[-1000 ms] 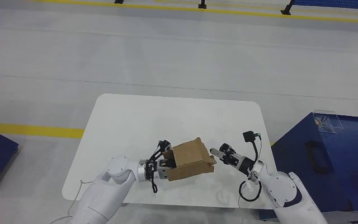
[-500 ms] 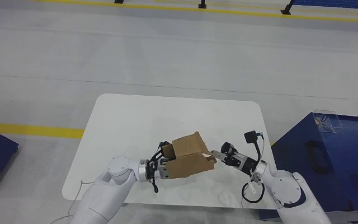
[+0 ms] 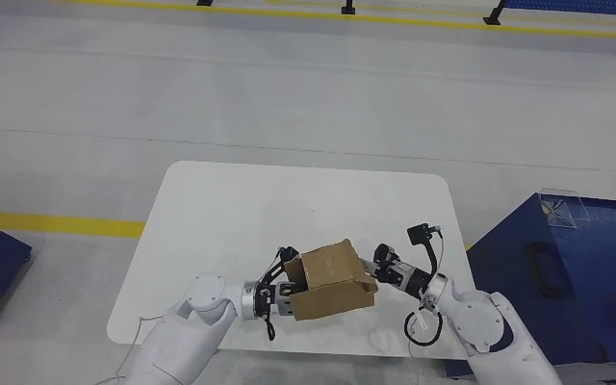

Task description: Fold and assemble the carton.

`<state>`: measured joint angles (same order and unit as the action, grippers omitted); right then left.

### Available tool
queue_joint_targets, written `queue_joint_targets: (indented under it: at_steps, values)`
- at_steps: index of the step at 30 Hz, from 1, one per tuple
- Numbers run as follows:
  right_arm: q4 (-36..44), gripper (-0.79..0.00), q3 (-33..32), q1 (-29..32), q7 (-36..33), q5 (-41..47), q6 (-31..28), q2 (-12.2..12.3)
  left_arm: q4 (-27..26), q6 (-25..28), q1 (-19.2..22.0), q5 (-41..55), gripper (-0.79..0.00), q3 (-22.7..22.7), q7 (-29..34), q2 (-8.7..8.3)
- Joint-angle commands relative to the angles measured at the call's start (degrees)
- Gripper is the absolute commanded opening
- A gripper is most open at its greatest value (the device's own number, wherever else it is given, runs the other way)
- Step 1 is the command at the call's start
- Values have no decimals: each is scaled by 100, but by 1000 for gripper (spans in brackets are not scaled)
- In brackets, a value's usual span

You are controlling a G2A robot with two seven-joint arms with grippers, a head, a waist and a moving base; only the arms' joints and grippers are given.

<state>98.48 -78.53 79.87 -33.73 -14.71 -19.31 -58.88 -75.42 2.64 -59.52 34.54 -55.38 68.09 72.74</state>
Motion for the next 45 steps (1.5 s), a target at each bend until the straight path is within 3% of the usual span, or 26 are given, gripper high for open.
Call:
queue_joint_targets:
  at_steps: [1, 12, 26, 35, 45]
  values:
    - [21, 0, 30, -5, 9, -6, 31, -5, -69, 64, -52, -75, -785, -6, 16, -15]
    - [137, 0, 215, 24, 21, -149, 85, -28, -264, -43, -174, -285, -785, 19, -30, -60]
    - [543, 0, -602, 490, -62, 391, -182, 69, -55, -443, -63, -41, -785, -1, -99, -64]
    - [393, 0, -27, 256, -189, 7, 81, 16, -82, -468, -30, -206, -785, 85, -230, -62]
    - [99, 0, 240, 12, -180, 95, -12, -28, 16, -488, 6, -147, -785, 90, -274, -61]
